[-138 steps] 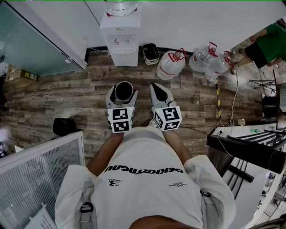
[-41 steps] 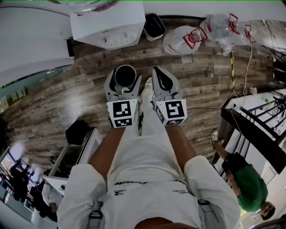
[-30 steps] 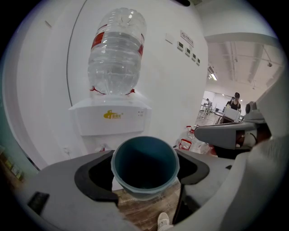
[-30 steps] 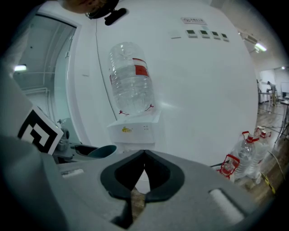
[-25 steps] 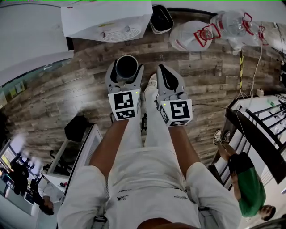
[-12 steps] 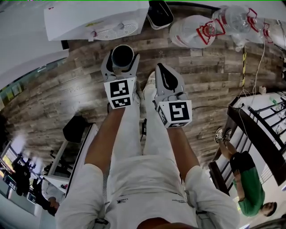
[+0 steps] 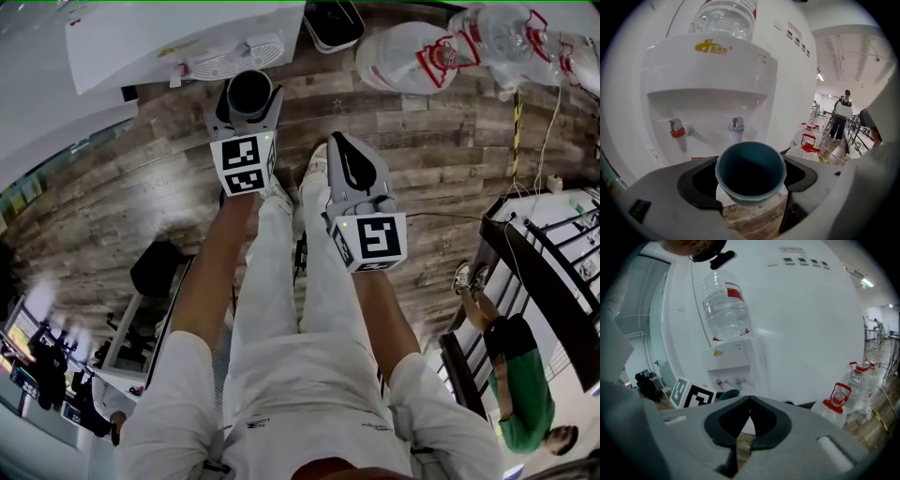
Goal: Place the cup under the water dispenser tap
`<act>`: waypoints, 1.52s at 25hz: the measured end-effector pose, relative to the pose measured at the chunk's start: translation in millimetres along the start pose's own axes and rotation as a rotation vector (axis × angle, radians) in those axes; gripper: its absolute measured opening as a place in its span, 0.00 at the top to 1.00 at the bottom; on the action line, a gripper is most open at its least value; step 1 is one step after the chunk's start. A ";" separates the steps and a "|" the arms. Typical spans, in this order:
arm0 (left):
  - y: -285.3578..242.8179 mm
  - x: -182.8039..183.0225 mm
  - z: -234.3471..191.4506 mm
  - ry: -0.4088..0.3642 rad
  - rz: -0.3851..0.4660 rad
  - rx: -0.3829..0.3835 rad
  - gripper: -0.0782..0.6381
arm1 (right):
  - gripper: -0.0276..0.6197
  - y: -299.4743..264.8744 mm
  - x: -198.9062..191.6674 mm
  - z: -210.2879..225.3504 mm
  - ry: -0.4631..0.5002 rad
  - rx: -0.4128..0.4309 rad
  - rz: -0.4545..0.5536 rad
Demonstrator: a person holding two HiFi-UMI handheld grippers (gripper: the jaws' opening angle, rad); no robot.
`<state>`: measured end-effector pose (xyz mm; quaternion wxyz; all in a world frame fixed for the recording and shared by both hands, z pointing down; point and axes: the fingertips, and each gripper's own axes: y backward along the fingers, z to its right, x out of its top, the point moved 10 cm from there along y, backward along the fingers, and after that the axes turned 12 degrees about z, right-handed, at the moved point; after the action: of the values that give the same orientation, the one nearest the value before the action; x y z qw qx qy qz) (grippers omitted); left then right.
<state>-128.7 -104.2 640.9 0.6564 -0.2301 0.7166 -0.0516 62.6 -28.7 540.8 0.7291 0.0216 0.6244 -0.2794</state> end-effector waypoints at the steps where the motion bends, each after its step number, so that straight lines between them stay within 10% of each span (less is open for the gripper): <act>1: -4.9 -3.5 -1.9 -0.005 -0.007 0.000 0.36 | 0.96 -0.4 -1.4 0.8 -0.001 0.000 -0.002; 38: -106.5 -63.6 -32.4 -0.178 0.043 0.000 0.35 | 0.96 -29.7 -33.9 24.0 0.011 0.010 -0.072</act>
<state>-130.1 -181.0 743.6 0.7184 -0.2184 0.6602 -0.0169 69.1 -49.9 586.7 0.7152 0.0045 0.6272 -0.3084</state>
